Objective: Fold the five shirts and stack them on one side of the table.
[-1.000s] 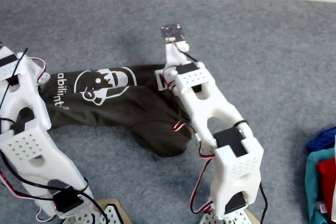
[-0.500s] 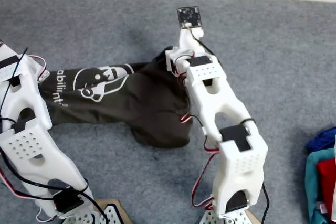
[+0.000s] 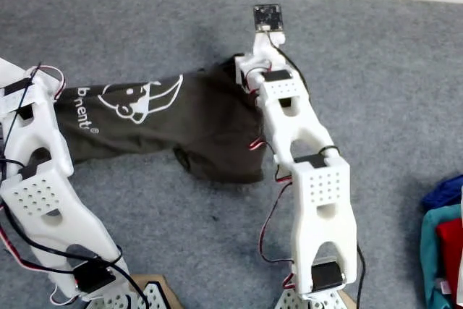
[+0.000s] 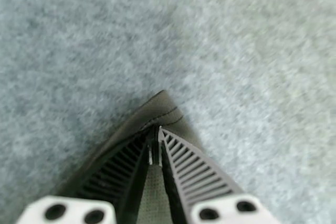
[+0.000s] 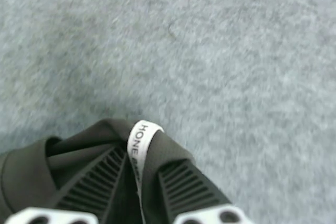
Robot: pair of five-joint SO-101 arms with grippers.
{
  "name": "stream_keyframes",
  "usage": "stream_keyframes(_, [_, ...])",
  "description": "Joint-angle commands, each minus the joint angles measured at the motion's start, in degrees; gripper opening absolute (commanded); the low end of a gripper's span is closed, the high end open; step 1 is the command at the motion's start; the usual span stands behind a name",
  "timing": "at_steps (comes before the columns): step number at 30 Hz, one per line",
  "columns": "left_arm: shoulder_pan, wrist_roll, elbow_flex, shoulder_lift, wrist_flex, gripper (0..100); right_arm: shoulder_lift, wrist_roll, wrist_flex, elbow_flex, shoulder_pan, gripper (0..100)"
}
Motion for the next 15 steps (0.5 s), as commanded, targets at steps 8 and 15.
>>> stream_keyframes(8, [0.2, 0.3, -1.5, -0.4, -5.3, 5, 3.4, 4.9, 12.4, -15.1, 0.6, 24.9])
stream_keyframes(15, [0.5, 0.5, -2.0, -0.9, 0.6, 41, -0.8, 12.9, 27.6, -21.9, -1.9, 30.3])
